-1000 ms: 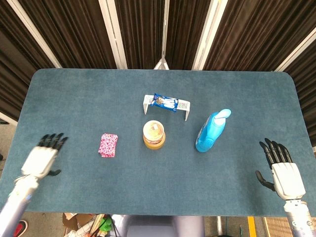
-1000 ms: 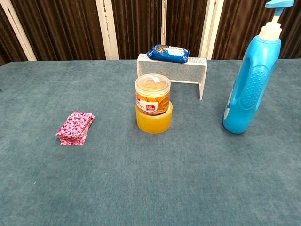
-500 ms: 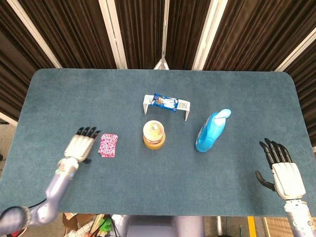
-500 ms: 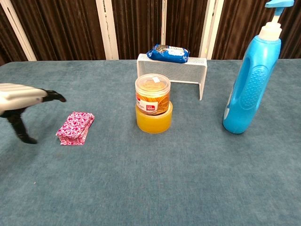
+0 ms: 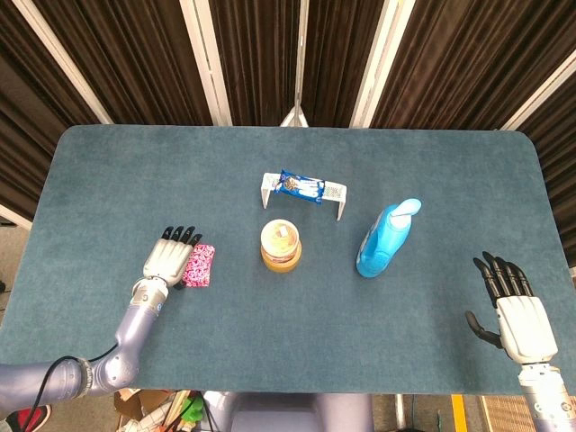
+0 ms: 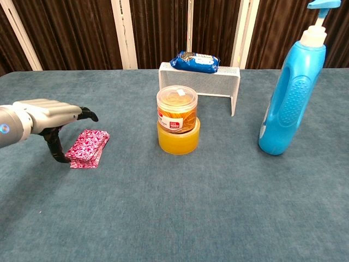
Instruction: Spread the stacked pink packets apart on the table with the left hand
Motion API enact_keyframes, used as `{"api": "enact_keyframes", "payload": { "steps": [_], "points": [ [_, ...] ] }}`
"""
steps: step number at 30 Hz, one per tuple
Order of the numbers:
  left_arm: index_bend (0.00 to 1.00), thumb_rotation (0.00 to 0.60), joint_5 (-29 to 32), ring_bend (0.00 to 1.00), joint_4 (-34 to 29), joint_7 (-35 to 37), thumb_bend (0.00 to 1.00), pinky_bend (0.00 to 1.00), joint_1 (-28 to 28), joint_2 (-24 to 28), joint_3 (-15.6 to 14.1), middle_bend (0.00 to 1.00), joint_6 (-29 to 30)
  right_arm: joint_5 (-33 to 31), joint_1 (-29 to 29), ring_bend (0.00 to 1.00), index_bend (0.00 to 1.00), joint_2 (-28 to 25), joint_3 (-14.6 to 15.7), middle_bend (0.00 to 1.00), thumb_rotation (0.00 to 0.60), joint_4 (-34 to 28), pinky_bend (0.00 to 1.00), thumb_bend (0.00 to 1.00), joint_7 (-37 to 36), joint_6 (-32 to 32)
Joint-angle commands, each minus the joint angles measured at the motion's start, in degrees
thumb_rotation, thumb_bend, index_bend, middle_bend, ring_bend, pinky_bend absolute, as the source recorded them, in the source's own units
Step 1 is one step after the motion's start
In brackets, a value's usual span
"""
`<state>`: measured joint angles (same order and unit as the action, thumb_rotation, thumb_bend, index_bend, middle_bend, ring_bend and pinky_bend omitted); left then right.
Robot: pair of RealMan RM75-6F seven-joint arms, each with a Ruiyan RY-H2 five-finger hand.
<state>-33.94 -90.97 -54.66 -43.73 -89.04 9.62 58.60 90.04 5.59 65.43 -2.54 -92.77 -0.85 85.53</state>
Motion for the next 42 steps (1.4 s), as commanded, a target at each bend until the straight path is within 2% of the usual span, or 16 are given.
{"api": "enact_keyframes", "payload": {
  "steps": [1,4,11,14,17,25,36,39,42],
  "points": [
    [0.13,0.6,0.7,0.0,1.0,0.2,0.31,0.0,-0.8,-0.9,-0.5,0.0,0.1,0.0,0.0,0.0,0.0,0.0,0.0,0.0,0.6,0.0,0.09,0.36,0.0,0.0],
    [0.17,0.6,0.8,0.0,1.7,0.7,0.33,0.0,-1.2,-1.4,-0.7,0.0,0.1,0.0,0.1,0.0,0.0,0.0,0.0,0.0,0.6,0.0,0.09,0.36,0.0,0.0],
    [0.49,0.6,-1.6,0.0,3.5,4.2,0.44,0.0,-1.5,-3.3,-0.7,0.0,1.7,0.0,0.0,0.0,0.0,0.0,0.0,0.0,0.6,-0.1,0.09,0.36,-0.1,0.0],
    [0.54,0.6,-2.4,0.0,3.6,5.4,0.46,0.0,-1.4,-3.4,-0.8,0.0,2.0,0.1,0.0,0.0,0.0,0.0,0.0,0.0,0.6,-0.1,0.09,0.36,-0.2,0.1],
    [0.55,0.6,-3.5,0.0,3.2,6.5,0.46,0.0,-1.3,-3.0,-1.0,0.0,2.3,0.2,0.0,0.0,0.0,0.0,0.0,0.0,0.6,-0.1,0.09,0.36,-0.3,0.2],
    [0.56,0.6,-6.3,0.0,-0.4,9.2,0.47,0.0,0.1,2.3,-1.6,0.0,3.9,0.3,-0.1,0.0,0.0,0.0,0.1,0.0,0.6,-0.1,0.09,0.36,-0.2,0.3],
    [0.55,0.6,-7.9,0.0,-1.1,13.4,0.47,0.0,4.0,7.6,-5.5,0.0,3.7,0.4,-0.1,0.0,0.0,0.1,0.2,0.0,0.6,-0.2,0.09,0.36,0.2,0.4],
    [0.48,0.6,-8.2,0.0,-0.1,14.7,0.42,0.0,4.9,7.8,-6.4,0.0,3.1,0.3,-0.2,0.0,0.0,0.2,0.1,0.0,0.6,-0.2,0.09,0.36,0.3,0.4],
    [0.35,0.6,-8.3,0.0,0.9,16.0,0.33,0.0,5.7,7.8,-7.0,0.0,2.3,0.3,-0.2,0.0,0.0,0.2,0.1,0.0,0.6,-0.2,0.09,0.36,0.4,0.4]
  ]
}}
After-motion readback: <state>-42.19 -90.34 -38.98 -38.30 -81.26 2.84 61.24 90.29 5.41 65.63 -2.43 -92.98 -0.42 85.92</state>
